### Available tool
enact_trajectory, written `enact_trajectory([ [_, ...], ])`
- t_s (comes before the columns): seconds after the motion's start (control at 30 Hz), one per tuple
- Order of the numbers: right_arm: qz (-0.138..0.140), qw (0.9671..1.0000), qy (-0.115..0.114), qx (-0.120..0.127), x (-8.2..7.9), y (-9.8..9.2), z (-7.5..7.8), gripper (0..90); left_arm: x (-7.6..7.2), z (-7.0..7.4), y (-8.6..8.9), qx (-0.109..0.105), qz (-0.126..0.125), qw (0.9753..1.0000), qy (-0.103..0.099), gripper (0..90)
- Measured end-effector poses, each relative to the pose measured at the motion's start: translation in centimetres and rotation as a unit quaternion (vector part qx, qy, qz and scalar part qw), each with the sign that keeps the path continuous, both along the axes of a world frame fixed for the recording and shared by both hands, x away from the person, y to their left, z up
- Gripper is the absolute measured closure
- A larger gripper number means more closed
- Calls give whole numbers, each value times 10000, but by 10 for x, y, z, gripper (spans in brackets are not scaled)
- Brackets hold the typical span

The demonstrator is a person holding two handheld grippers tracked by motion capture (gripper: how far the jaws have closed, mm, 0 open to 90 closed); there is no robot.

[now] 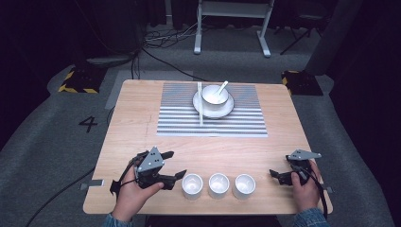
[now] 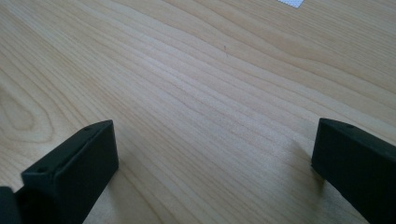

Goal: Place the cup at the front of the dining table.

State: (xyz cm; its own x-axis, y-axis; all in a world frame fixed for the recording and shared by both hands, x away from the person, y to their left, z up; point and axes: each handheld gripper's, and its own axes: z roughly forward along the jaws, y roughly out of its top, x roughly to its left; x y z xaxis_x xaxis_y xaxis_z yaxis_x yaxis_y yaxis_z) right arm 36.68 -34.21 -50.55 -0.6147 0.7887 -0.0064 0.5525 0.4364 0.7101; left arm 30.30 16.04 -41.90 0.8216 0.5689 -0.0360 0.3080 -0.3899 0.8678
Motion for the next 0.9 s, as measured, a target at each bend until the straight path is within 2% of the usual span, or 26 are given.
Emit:
enact_trajectory([
  [0.27,2,10000,-2,-1,0,0,0,6,-3,3,-9,0,-121,9999,-52,235],
  [0.37,1,10000,-1,-1,0,0,0,5,-5,0,-14,64,-173,9998,-65,232],
  [0.57,1,10000,-1,-1,0,0,0,5,-8,-8,-22,118,-245,9996,19,221],
  [0.67,1,10000,-1,-1,0,0,0,6,-10,-12,-24,115,-402,9991,70,216],
  [0.9,1,10000,-1,-1,0,0,0,5,-11,-23,-30,157,-476,9985,214,197],
])
